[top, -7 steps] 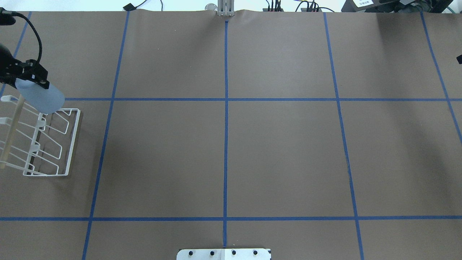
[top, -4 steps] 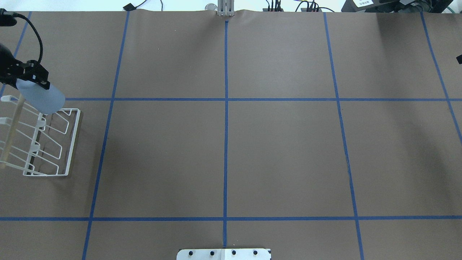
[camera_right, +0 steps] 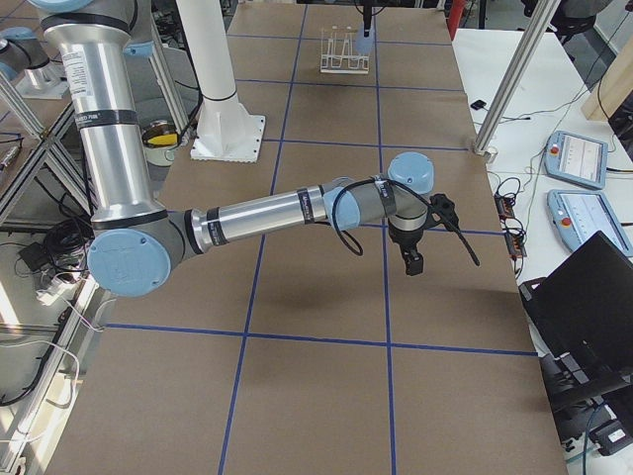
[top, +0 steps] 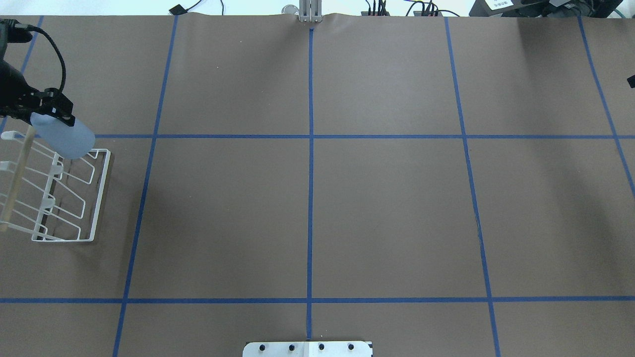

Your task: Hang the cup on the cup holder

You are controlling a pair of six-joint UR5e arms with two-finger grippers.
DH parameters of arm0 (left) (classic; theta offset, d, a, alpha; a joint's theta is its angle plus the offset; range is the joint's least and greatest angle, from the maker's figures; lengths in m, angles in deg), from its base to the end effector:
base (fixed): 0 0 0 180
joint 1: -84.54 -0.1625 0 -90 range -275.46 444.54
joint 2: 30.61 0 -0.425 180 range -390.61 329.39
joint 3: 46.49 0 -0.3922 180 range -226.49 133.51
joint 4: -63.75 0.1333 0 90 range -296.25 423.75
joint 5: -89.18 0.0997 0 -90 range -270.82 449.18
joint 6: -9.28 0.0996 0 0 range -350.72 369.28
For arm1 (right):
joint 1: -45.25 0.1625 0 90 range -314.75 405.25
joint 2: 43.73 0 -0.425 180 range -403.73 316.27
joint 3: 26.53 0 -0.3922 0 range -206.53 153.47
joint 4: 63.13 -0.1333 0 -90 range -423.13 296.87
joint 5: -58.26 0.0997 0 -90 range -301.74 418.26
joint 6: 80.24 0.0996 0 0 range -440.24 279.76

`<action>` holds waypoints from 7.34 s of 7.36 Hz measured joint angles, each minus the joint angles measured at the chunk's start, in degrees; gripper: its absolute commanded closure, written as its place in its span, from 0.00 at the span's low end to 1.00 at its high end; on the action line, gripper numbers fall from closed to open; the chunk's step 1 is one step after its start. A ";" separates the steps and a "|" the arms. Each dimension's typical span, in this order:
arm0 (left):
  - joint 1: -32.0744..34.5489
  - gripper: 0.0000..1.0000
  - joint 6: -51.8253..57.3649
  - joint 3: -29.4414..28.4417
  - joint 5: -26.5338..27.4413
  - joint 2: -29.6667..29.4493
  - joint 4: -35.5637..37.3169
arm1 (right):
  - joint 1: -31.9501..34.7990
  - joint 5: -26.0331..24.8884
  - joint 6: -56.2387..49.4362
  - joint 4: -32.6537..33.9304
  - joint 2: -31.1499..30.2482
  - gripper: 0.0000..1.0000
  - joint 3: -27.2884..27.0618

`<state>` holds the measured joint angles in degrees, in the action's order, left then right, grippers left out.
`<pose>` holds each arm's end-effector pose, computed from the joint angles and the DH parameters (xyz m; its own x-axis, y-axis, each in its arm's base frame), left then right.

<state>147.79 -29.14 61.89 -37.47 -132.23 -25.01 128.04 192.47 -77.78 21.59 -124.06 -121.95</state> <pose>0.1821 -0.5254 0.4048 0.7052 -0.0026 -0.7090 0.0557 0.9971 0.0518 -0.0080 -0.5719 0.5116 0.6851 -0.2905 0.6680 0.0883 0.9434 0.3197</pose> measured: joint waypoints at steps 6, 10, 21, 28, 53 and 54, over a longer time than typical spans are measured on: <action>-0.83 0.02 0.29 -0.59 0.08 -0.10 -1.15 | 0.06 0.00 0.00 0.00 0.00 0.00 0.05; -0.20 0.02 2.58 3.40 0.22 0.41 -0.66 | 0.04 -0.02 0.00 0.07 0.37 0.00 0.13; 22.72 0.02 32.70 -6.68 -6.78 10.82 -0.83 | 2.97 -0.28 -3.95 6.61 -1.02 0.00 0.79; 22.62 0.02 32.20 -5.94 -8.97 11.00 -0.61 | 2.82 -0.72 -8.18 11.68 -0.79 0.00 0.79; 22.62 0.02 32.32 -5.28 -9.11 11.62 -0.89 | 2.66 -0.70 -8.09 11.34 -0.64 0.00 0.59; 22.62 0.02 32.31 -5.29 -9.10 11.62 -0.89 | 2.66 -0.70 -8.09 11.34 -0.62 0.00 0.59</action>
<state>170.41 3.17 56.60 -46.57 -120.61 -25.90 130.70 191.77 -85.87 32.93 -124.68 -121.36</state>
